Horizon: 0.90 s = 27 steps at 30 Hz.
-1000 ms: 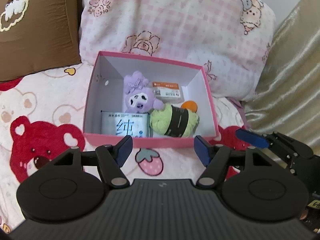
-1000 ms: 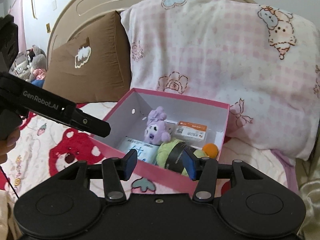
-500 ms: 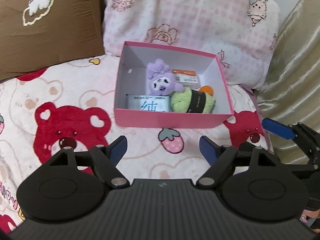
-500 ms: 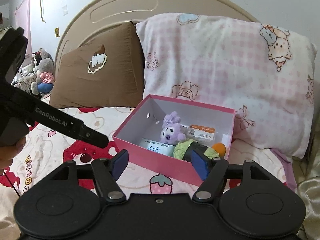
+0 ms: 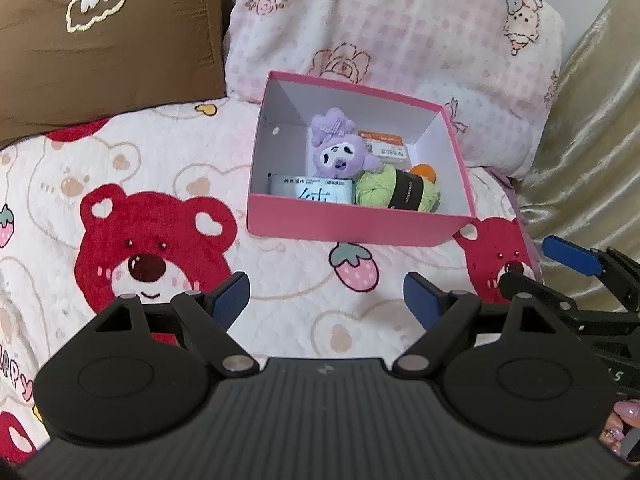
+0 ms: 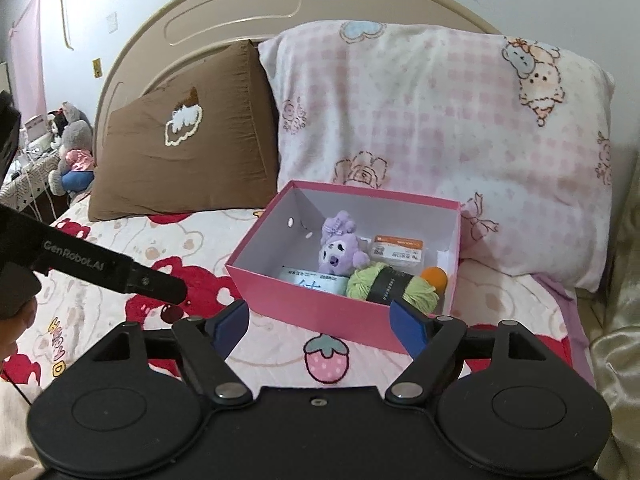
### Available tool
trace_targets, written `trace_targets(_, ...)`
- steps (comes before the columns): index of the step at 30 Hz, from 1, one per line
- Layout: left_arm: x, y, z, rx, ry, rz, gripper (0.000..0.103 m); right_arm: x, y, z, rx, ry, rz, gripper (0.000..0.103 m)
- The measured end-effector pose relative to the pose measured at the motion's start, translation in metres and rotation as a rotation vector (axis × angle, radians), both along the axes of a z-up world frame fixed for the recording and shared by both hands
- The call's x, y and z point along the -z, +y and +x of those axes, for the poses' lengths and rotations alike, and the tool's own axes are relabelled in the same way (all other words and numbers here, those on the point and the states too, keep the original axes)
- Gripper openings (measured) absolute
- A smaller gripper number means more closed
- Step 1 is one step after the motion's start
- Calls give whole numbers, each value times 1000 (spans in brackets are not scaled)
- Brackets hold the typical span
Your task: Organize objects
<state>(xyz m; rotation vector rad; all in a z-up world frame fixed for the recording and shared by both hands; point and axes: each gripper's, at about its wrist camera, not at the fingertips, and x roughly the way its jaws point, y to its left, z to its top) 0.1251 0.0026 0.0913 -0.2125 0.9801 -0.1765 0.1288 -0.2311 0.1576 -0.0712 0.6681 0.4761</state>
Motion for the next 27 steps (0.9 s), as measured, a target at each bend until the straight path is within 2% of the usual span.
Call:
trace_targets(9,2,-4,-10,20,-35,18,84,6,-7,-3,52,53,38,82)
trace_targets(12,4,-5,-12,16,-32,14,84,9,-5,-4,61,62,31,86)
trace_targets(15,10,-7,-14,17,-29,24,84,12,-5,-4,123,58,16,93)
trace_targets(17,15,-7,-14,9,-26,20,88,16,-5,-3,151,69,0,97)
trace_targets(22,24,-5,-14,1,-14,22,98,25,-1,-2,199,98,-89,97)
trace_targets(27,31,-2,-13,-9,1,17,103,29,-1,-3,208,126,-80,97)
